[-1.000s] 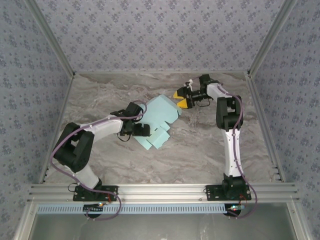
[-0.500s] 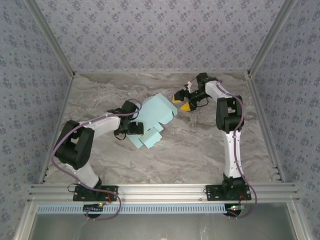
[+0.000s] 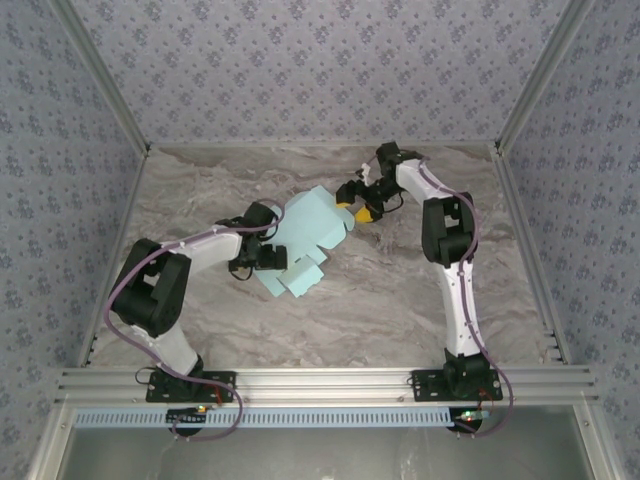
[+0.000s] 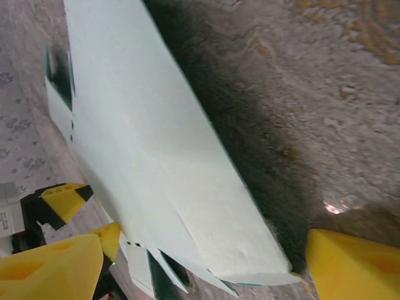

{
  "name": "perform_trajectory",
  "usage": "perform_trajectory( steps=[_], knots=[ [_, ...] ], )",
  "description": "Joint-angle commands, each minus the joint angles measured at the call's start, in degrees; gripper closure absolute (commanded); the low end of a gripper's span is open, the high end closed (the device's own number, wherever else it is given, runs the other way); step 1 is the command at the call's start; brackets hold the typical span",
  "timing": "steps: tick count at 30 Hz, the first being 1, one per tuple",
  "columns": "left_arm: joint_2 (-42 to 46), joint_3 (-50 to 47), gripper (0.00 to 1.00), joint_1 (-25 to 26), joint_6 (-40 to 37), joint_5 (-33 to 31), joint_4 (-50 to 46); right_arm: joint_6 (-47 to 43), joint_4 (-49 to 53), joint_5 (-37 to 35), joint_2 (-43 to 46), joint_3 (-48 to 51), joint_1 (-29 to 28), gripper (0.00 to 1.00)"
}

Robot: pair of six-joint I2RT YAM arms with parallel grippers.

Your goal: Fold the paper box

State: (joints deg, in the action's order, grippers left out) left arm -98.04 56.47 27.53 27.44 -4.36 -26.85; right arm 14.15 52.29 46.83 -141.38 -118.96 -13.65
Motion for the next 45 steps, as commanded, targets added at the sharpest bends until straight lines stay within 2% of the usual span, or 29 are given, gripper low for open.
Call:
perform_trajectory(
  steps=[1,8,14,23,34,38,42,45],
  knots=[
    [-1.46,-0.72,0.01,0.15,-0.94,-0.6,-1.36,-0.45,2.9,4.25,-2.76,-0.75,-0.86,0.13],
    [-1.3,-0.92,0.01,0.16,-0.94,0.08,-0.92,-2.01,2.38,10.82,-1.95,0.08,-0.9,0.15],
    [-1.1,-1.01,0.01,0.15,-1.07,-0.03,-0.93,-5.39,3.16,13.68,0.27,1.1,0.0,0.17],
    [-1.34,-0.84,0.01,0.15,-1.07,0.13,-0.83,-6.15,2.03,15.36,2.28,3.03,4.19,0.16],
    [-2.07,-0.68,0.01,0.16,-0.72,1.02,-0.31,-6.16,0.37,18.7,1.19,3.21,3.14,0.16],
    [-2.24,-0.66,0.01,0.15,-0.72,1.04,-0.39,-5.7,-0.01,16.26,0.91,3.2,3.29,0.17],
    [-2.24,-0.74,0.01,0.22,-0.72,1.11,-0.33,-2.87,-2.51,3.94,1.94,3.6,3.6,0.16],
    [-2.38,-0.61,0.01,0.33,-0.88,1.17,-0.35,-1.45,-3.11,1.71,0.91,2.46,2.82,0.15]
  ],
)
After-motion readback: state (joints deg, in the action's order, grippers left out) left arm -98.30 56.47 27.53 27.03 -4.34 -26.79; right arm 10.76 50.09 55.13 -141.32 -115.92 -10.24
